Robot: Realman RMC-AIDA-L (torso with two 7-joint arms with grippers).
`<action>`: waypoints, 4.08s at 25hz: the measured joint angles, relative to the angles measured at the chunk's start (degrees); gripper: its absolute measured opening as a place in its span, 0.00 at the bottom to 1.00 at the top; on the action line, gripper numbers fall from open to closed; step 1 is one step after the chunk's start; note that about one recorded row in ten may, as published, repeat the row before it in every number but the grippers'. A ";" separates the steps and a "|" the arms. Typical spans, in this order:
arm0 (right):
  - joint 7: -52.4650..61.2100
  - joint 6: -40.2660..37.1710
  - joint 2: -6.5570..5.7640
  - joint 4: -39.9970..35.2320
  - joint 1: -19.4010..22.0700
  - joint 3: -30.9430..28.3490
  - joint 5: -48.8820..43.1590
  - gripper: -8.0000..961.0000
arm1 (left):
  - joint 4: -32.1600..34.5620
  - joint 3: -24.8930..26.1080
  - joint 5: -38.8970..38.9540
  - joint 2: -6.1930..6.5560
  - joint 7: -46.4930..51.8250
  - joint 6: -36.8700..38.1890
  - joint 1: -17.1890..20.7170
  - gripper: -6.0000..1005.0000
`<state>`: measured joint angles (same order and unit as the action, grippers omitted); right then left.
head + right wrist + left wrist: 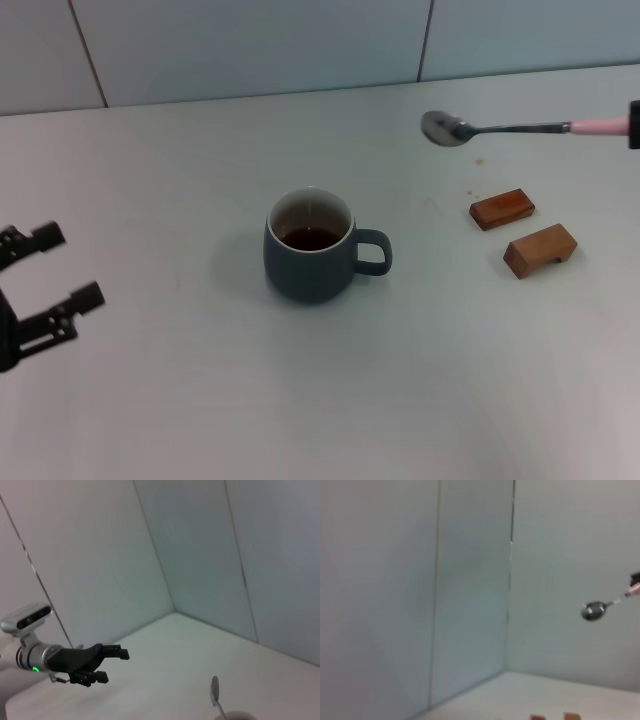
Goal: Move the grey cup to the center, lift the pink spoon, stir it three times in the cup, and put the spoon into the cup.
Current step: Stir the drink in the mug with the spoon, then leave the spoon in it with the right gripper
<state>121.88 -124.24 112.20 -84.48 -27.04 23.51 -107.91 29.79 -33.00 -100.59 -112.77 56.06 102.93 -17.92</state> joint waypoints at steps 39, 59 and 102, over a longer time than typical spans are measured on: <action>20.73 9.59 -1.03 7.81 -23.67 24.41 -27.30 0.13 | 0.08 0.38 -4.97 -0.62 0.37 -0.21 -1.59 0.81; 17.97 26.71 0.71 30.10 -33.24 37.04 -31.17 0.15 | 1.55 0.63 -4.77 -0.79 1.62 1.02 -1.16 0.81; 15.73 28.13 2.61 38.26 -41.98 37.47 -43.29 0.17 | 0.95 0.08 -7.95 -3.07 1.85 -1.11 -1.53 0.81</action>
<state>137.61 -96.11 114.81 -46.22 -69.02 60.98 -151.20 30.74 -32.92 -108.55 -115.83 57.91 101.82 -19.45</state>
